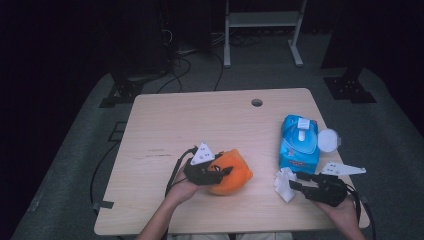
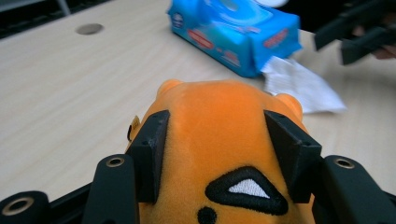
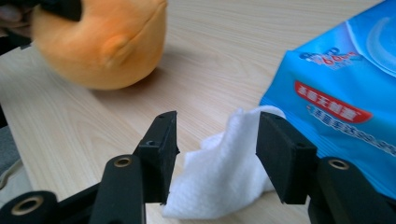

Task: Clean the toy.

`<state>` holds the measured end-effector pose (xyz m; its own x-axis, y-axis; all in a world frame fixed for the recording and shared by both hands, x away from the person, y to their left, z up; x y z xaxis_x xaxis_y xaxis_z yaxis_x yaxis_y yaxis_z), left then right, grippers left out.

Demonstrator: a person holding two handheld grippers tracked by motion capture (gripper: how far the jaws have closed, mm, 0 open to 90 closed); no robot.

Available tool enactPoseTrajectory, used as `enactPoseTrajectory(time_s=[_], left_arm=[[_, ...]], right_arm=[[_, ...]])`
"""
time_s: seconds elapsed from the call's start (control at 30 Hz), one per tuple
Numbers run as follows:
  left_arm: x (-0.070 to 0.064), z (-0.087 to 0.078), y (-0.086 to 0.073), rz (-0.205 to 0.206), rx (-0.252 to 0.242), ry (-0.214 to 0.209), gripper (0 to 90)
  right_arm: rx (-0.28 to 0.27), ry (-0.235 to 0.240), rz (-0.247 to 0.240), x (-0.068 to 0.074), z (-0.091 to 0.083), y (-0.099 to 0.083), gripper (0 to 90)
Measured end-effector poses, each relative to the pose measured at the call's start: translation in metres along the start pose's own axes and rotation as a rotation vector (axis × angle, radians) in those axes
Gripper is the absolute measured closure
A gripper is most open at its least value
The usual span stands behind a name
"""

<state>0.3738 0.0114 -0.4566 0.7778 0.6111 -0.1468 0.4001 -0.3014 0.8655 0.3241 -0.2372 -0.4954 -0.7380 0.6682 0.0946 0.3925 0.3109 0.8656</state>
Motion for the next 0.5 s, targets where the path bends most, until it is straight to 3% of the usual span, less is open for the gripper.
enactPoseTrajectory(time_s=[0.3,0.5], left_arm=[[0.030,0.016,0.023,0.009,-0.007,0.081,44.0],[0.041,0.030,0.020,-0.013,0.018,0.097,42.0]], right_arm=[[0.000,0.021,-0.003,0.005,0.006,0.003,41.9],[-0.014,0.018,0.004,0.005,0.004,0.005,39.8]])
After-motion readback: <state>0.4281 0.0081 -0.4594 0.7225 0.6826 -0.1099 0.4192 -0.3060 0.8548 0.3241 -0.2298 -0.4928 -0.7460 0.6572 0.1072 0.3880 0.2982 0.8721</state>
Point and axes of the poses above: each handheld gripper's, and its own axes: z roughly forward along the jaws, y roughly out of its top, x roughly to its left, the point moved 10 cm from there along z, roughly forward along the jaws, and after that the axes turned 9 degrees about -z, right-handed, at the moved point
